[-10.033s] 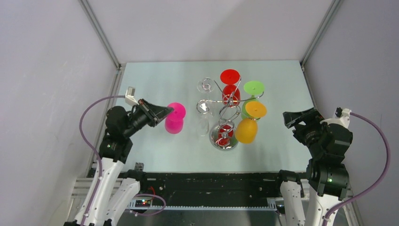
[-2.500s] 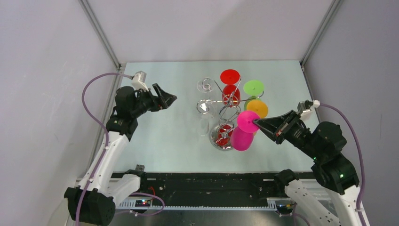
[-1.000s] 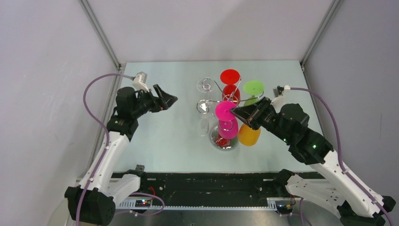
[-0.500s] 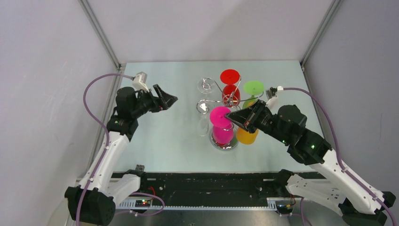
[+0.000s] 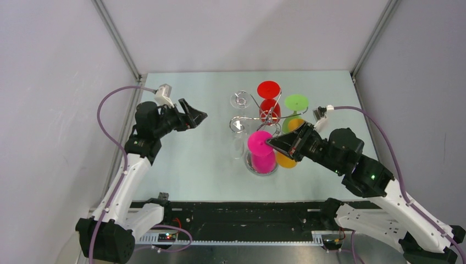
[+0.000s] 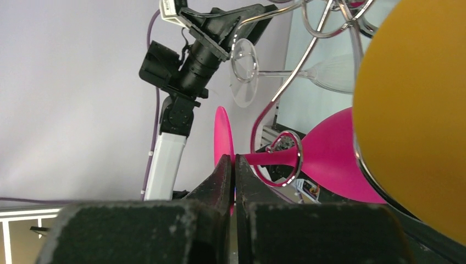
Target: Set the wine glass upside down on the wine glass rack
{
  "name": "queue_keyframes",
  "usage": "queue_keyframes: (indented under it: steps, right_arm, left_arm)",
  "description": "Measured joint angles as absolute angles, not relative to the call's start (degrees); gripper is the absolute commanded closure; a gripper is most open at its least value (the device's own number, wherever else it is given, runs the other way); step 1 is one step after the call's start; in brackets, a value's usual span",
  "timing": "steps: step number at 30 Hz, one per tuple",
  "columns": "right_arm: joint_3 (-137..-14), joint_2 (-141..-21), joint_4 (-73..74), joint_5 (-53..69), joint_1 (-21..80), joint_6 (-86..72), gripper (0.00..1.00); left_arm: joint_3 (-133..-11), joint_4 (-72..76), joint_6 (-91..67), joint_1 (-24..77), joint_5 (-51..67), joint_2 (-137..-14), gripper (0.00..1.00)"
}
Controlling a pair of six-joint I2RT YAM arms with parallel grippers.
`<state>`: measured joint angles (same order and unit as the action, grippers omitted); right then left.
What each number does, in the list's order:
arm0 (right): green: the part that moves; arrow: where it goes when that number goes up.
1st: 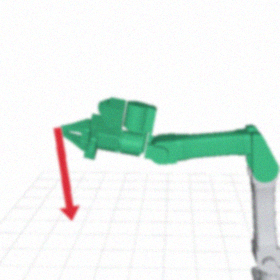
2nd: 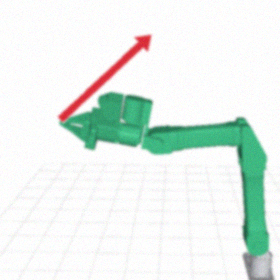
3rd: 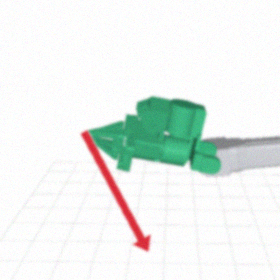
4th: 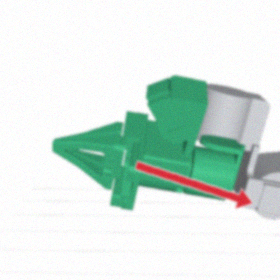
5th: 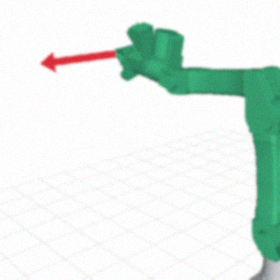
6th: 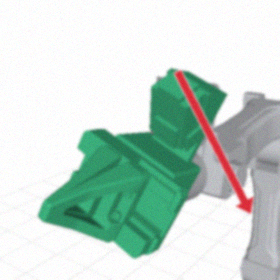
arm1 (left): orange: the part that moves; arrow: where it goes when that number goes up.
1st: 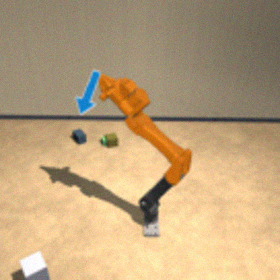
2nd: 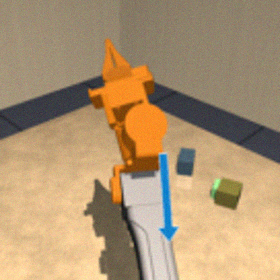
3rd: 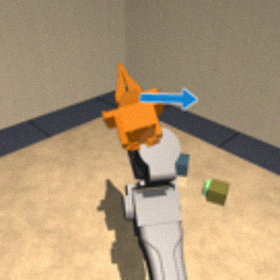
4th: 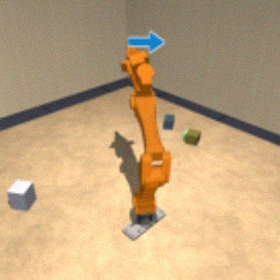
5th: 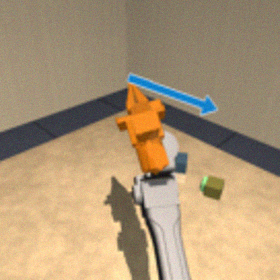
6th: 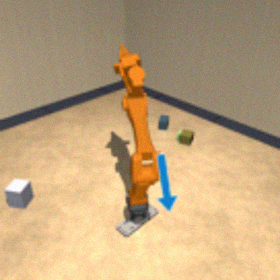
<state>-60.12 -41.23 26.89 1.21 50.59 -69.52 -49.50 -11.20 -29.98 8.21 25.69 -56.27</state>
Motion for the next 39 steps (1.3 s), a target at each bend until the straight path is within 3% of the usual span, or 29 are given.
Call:
queue_keyframes:
  steps: [11, 39]
  right_arm:
    - [-60.1, -37.8, 32.6, -5.7, 52.7, -69.4, 0.98]
    - [-60.1, -35.9, 37.2, -12.6, 54.3, -69.4, 0.47]
  left_arm:
    - [-49.5, -11.2, -30.0, 8.2, 25.7, -56.3, 0.15]
    - [-49.5, -11.2, -30.0, 8.2, 25.7, -56.6, 0.15]
